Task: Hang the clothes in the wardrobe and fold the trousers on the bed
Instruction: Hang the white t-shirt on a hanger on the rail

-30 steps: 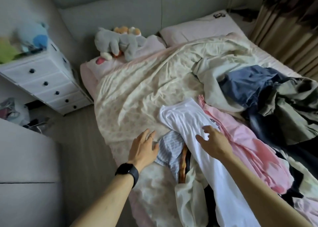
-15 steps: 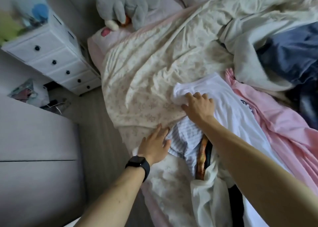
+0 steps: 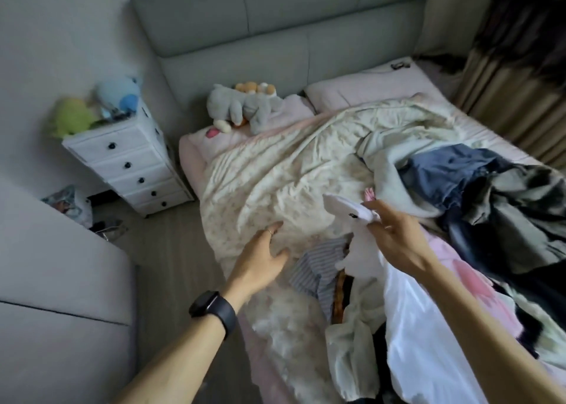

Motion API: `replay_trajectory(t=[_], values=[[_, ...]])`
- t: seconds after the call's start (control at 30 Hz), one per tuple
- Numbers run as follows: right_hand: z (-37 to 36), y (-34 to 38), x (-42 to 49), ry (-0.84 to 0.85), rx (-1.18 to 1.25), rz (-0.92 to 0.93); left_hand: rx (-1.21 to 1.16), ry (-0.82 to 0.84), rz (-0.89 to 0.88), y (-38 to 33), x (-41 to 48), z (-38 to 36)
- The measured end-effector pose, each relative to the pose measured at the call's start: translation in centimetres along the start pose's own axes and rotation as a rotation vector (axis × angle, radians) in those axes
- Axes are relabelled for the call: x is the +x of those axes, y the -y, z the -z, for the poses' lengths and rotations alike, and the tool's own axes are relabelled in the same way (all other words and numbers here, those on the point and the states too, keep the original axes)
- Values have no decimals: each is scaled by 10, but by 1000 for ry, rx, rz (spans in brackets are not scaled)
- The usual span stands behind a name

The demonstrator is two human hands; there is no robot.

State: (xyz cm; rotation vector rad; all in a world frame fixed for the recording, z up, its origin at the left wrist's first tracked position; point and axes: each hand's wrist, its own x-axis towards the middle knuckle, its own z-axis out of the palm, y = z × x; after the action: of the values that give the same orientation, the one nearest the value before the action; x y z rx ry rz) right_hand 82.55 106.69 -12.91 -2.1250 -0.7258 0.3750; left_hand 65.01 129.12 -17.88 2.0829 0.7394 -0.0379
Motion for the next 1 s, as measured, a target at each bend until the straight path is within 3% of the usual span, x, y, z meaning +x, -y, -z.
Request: replay_trajectory(t=[0.1,0.27,0.53,0.73,0.9,1.0], values=[[24,62,-39,77,181,32,-112,-58,-113,-42,-36,32],[43,154,-104,170,334,114,-114,55,-230,-77,-122,72],[22,237,-208,438,555,200,-236,-41,-221,-29,-299,117],[-48,264,-244,457,619,67,-37,-340,-110,42,-427,165],[-132,264,-278,542,470,-24,123,-321,94,90,-517,209],[-180,277,-307,668,361,102,97,-382,198,114,-562,223]])
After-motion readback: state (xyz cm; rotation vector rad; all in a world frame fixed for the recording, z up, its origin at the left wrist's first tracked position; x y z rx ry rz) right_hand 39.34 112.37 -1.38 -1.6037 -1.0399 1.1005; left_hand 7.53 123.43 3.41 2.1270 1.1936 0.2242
